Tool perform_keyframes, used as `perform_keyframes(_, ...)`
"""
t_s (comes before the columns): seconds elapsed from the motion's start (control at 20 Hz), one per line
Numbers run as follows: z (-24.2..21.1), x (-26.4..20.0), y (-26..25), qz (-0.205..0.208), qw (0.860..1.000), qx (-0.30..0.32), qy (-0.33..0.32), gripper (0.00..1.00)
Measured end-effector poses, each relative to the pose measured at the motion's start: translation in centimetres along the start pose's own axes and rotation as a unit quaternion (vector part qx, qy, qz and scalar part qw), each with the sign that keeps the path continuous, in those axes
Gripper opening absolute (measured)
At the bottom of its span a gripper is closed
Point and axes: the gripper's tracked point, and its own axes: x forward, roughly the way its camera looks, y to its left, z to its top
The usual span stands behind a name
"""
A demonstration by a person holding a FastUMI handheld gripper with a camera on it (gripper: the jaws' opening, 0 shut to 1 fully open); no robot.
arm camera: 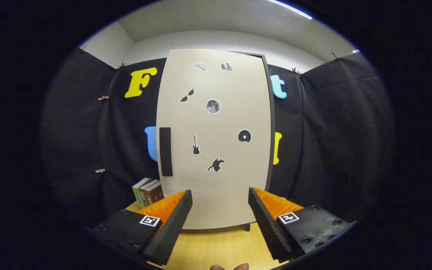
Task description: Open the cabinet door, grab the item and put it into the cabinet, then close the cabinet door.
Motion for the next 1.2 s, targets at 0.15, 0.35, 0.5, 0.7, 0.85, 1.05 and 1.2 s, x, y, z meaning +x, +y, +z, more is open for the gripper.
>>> perform_keyframes(0.15,-0.01,-0.15,-0.26,0.000,1.000,-0.002,0.000,0.98)
perform_keyframes(0.35,-0.10,-0.01,-0.35,0.000,1.000,-0.001,0.001,0.98)
perform_keyframes(0.5,-0.10,0.02,-0.45,0.000,1.000,-0.001,0.000,0.98)
perform_keyframes(0.7,-0.13,0.09,-0.42,0.000,1.000,-0.002,-0.001,0.98)
perform_keyframes(0.85,-0.10,0.06,-0.43,0.000,1.000,-0.005,-0.003,0.98)
perform_keyframes(1.05,0.00,0.23,-0.44,0.002,1.000,-0.007,-0.003,0.98)
perform_keyframes(1.2,0.40,0.51,-0.13,0.004,1.000,-0.005,-0.006,0.98)
